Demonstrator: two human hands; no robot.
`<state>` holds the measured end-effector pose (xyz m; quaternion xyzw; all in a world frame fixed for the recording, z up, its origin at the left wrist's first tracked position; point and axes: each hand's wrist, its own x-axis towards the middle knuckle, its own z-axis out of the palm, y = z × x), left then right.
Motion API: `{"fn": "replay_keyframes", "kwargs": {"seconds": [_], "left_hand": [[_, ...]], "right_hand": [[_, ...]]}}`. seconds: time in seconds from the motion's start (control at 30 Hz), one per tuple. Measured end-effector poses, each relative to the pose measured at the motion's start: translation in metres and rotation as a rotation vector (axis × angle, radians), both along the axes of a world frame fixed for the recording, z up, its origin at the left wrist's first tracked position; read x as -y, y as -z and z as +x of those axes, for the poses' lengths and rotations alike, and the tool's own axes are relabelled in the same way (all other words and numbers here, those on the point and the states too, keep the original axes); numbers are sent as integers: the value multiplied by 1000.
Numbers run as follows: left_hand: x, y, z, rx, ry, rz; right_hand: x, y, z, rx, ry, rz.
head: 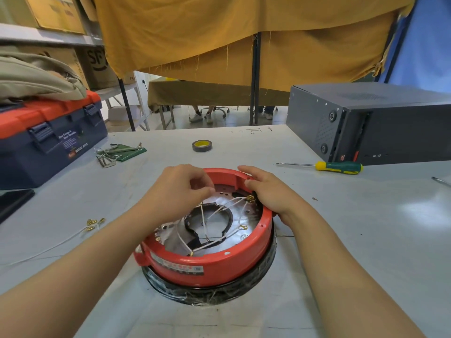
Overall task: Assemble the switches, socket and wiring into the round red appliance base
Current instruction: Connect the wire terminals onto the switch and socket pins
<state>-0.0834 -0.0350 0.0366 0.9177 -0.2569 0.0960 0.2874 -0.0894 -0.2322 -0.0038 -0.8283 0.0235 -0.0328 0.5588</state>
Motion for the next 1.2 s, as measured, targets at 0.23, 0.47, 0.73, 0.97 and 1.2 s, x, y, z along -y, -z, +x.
{"fn": "replay_keyframes", "kwargs": {"seconds": [0.23,0.47,0.73,0.97,1.2], "left_hand": [[-45,6,-13,84,-177,100],[-58,12,-24,-26,-240,119],[-40,16,-19,-18,-187,111],[-41,15,1,-73,-15,54],[-43,1,32,-159,170,196]], "right_hand": [[-4,-10,-7,-6,38,-142],[-6,-12,-26,8,228,-205],[8,-9,-44,-4,325,-267],[12,-24,-40,120,167,-469],[-8,-42,-28,203,-142,-576]]}}
